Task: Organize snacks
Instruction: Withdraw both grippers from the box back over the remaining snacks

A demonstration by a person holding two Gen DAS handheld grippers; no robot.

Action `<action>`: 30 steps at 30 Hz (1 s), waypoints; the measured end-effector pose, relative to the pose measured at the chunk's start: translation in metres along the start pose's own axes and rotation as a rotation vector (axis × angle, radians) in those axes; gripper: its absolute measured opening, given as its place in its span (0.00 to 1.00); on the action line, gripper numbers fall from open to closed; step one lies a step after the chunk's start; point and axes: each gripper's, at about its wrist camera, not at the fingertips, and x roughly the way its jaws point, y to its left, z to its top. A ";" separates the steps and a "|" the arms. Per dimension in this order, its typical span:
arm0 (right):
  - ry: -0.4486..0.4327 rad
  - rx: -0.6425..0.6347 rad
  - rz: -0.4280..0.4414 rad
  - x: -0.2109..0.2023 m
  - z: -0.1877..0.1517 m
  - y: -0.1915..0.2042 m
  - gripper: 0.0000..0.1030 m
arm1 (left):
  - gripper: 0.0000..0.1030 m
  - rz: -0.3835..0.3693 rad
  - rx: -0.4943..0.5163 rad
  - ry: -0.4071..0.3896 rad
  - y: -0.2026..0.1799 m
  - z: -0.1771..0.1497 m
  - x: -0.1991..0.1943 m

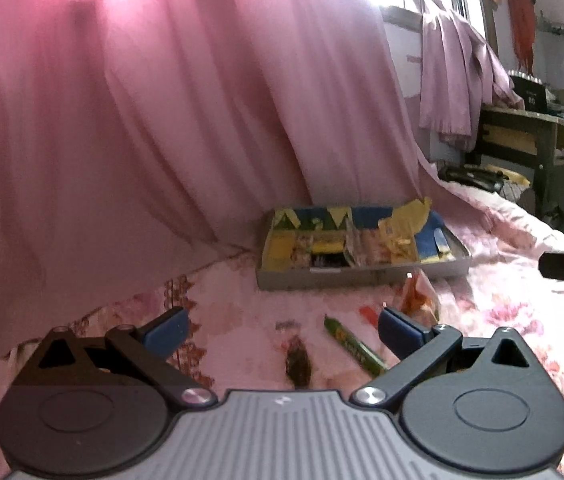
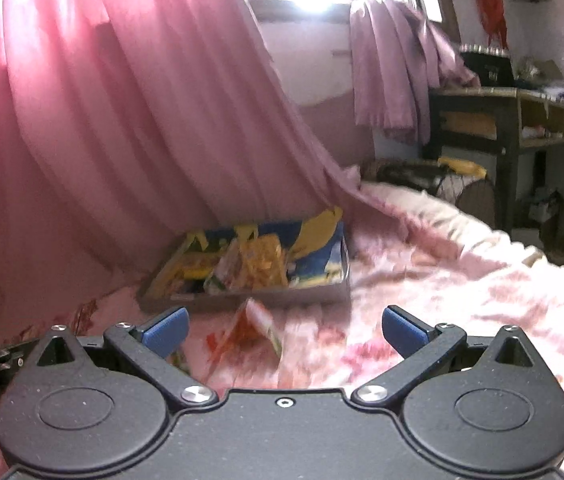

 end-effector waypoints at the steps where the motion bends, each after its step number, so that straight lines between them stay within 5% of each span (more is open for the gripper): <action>1: 0.000 0.000 0.000 0.000 0.000 0.000 0.99 | 1.00 -0.002 0.001 0.023 0.000 -0.002 0.001; 12: 0.194 -0.043 -0.006 0.019 -0.023 0.016 0.99 | 1.00 0.068 -0.009 0.243 0.008 -0.019 0.019; 30: 0.468 0.055 0.057 0.063 -0.038 0.011 0.99 | 1.00 0.048 -0.031 0.425 0.014 -0.027 0.061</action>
